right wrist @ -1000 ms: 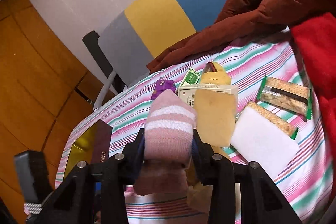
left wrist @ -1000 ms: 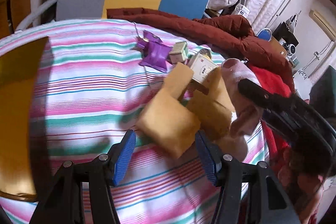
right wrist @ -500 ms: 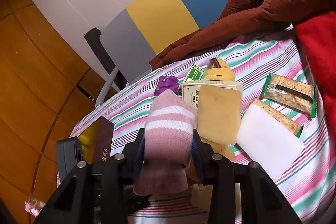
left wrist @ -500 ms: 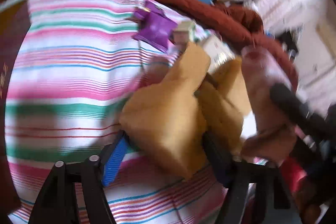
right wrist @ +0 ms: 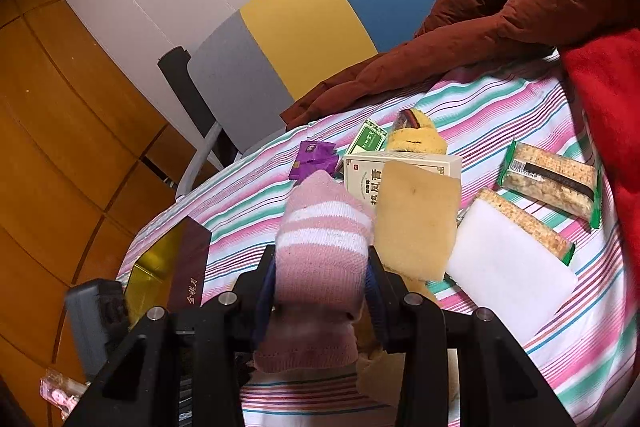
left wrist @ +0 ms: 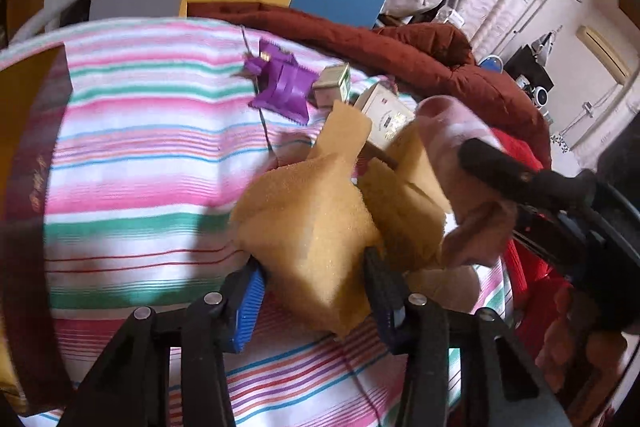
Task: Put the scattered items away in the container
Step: 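Grasp the tan sponge with the left gripper while the right gripper lifts the pink sock, then carry the sponge and sock over the gold tin and open both grippers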
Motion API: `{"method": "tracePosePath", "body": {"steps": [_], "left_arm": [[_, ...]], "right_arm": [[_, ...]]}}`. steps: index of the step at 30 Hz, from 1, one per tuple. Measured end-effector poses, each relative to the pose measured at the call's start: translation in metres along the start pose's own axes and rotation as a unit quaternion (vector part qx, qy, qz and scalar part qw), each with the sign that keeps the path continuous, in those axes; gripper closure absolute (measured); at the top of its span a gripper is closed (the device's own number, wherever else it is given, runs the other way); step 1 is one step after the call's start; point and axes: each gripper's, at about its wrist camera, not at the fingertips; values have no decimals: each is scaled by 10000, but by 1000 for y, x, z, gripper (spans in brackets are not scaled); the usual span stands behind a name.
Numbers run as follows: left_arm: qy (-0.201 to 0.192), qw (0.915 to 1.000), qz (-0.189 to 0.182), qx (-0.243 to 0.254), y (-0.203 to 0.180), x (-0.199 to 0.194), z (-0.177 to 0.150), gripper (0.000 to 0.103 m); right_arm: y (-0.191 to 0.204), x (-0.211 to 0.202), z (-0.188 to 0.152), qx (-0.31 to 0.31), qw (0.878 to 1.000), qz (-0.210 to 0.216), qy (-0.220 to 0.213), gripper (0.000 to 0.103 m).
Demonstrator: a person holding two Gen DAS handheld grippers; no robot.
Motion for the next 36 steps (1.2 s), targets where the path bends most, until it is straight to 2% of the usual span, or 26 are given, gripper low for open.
{"method": "tracePosePath", "body": {"steps": [9, 16, 22, 28, 36], "left_arm": [[-266, 9996, -60, -8, 12, -29, 1, 57], [-501, 9984, -142, -217, 36, -63, 6, 57], [-785, 9963, -104, -341, 61, -98, 14, 57], [-1012, 9937, -93, -482, 83, -125, 19, 57], [-1319, 9872, 34, -891, 127, -158, 31, 57]], "right_arm": [[14, 1, -1, -374, 9993, -71, 10, 62], [22, 0, -3, -517, 9987, -38, -18, 62], [45, -2, -2, -916, 9957, -75, -69, 62], [77, 11, -4, -897, 9954, 315, 134, 62], [149, 31, 4, -1444, 9864, 763, 209, 62]]}}
Point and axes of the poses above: each gripper's, at about its wrist camera, not at the fingertips, and x roughly the way its jaws point, y to its left, z to its top, and after that the axes turned 12 degrees about -x, right-handed
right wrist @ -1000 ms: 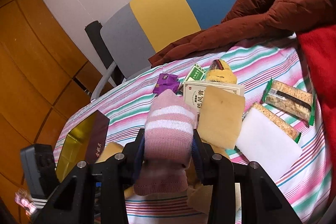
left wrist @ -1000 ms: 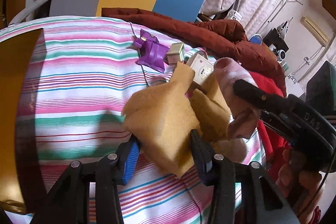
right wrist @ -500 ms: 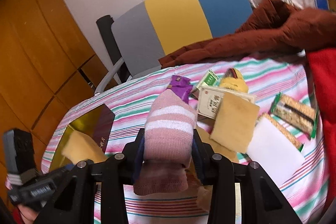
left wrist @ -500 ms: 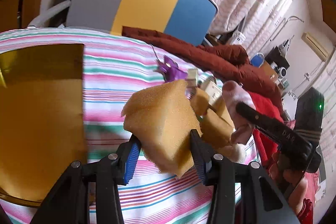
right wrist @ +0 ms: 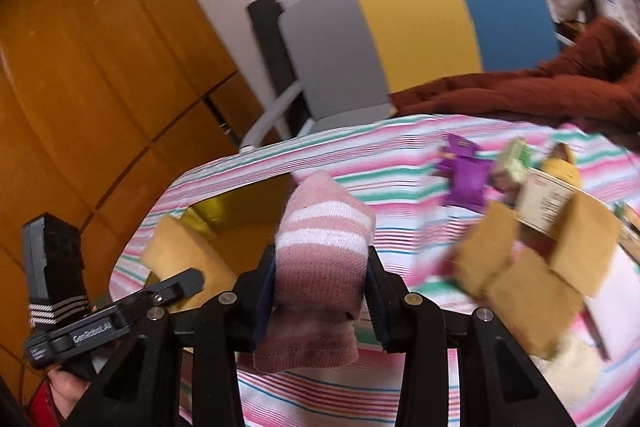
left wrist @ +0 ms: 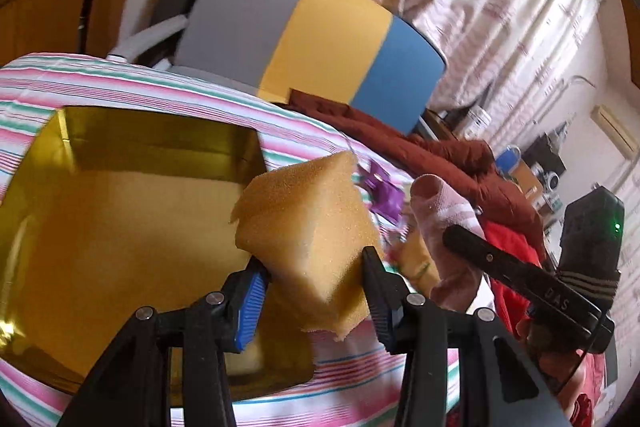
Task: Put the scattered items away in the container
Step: 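Carry the sponge and sock over the gold tin and open both grippers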
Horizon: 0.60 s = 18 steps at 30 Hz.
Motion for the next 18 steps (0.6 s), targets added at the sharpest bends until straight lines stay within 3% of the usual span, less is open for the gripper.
{"method": "tracePosePath", "body": {"steps": [9, 13, 18], "left_arm": [[-367, 9977, 497, -268, 61, -26, 30, 57], [-365, 9956, 796, -343, 86, -26, 42, 57], [-227, 9928, 1118, -378, 112, -16, 53, 57]], "right_arm": [[72, 54, 25, -570, 9968, 468, 293, 62], [93, 90, 29, -527, 9946, 692, 563, 62], [109, 132, 32, -744, 9908, 680, 908, 62]]}}
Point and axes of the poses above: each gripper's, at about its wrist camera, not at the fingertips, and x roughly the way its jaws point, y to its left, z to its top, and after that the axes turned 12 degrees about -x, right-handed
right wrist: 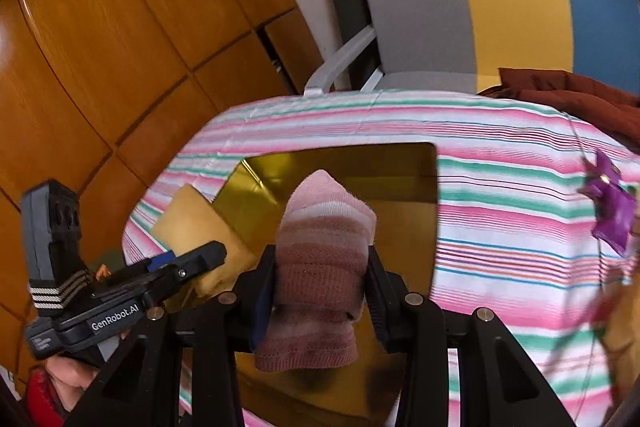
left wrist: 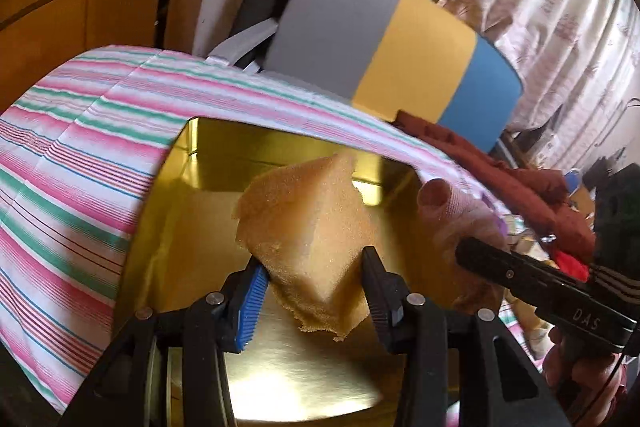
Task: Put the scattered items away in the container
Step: 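Carry the sponge and sock over the gold tin and open both grippers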
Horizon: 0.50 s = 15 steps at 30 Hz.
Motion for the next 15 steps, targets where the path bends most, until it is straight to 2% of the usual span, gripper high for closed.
{"method": "tracePosePath", "body": {"steps": [9, 15], "left_arm": [[76, 9996, 256, -39, 17, 23, 20, 57], [127, 9981, 606, 31, 26, 37, 30, 53]], "right_arm": [[4, 59, 17, 56, 9990, -95, 440, 62], [9, 90, 26, 159, 9981, -36, 595, 60]]}}
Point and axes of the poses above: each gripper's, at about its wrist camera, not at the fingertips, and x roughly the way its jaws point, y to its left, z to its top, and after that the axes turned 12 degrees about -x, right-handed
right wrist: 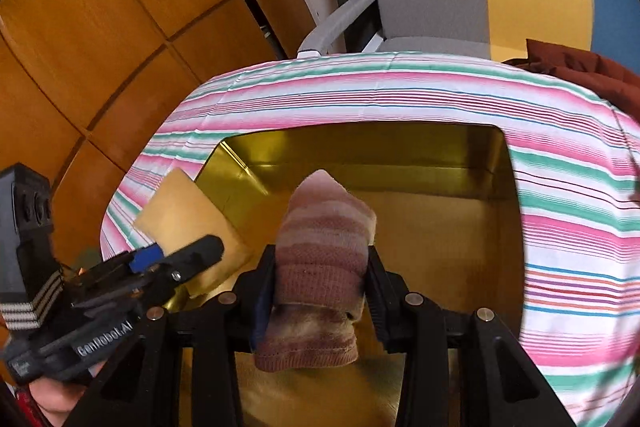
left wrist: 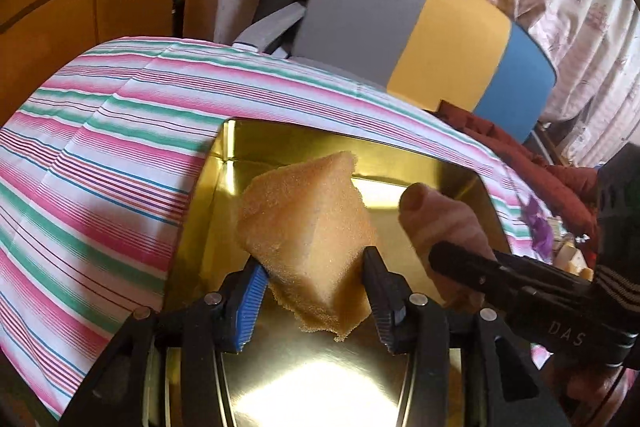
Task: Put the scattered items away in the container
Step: 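Carry the sponge and sock over the gold tin and open both grippers, then withdraw from the tin and grasp the cream rolled sock with the right gripper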
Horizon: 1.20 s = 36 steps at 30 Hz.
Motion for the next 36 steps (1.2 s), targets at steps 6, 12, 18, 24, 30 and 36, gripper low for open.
{"method": "tracePosePath", "body": {"steps": [6, 12, 18, 24, 30, 36], "left_arm": [[229, 9965, 563, -567, 17, 8, 9, 41], [406, 9933, 268, -1044, 28, 0, 1, 40], [-88, 9932, 464, -1060, 19, -24, -14, 40], [-238, 9927, 311, -1143, 5, -34, -20, 40], [-414, 9945, -319, -908, -26, -58, -34, 38], [-415, 9956, -609, -573, -64, -67, -51, 35]], "right_arm": [[-3, -2, 11, 589, 9975, 282, -276, 5], [8, -47, -11, 185, 9968, 335, -697, 3], [0, -104, -42, 4, 9933, 43, -1159, 2], [-18, -150, -70, 25, 9888, -337, -1453, 1], [-44, -187, -108, 95, 9858, -873, -1433, 1], [-73, -212, -142, 401, 9813, -1249, -1409, 1]]}}
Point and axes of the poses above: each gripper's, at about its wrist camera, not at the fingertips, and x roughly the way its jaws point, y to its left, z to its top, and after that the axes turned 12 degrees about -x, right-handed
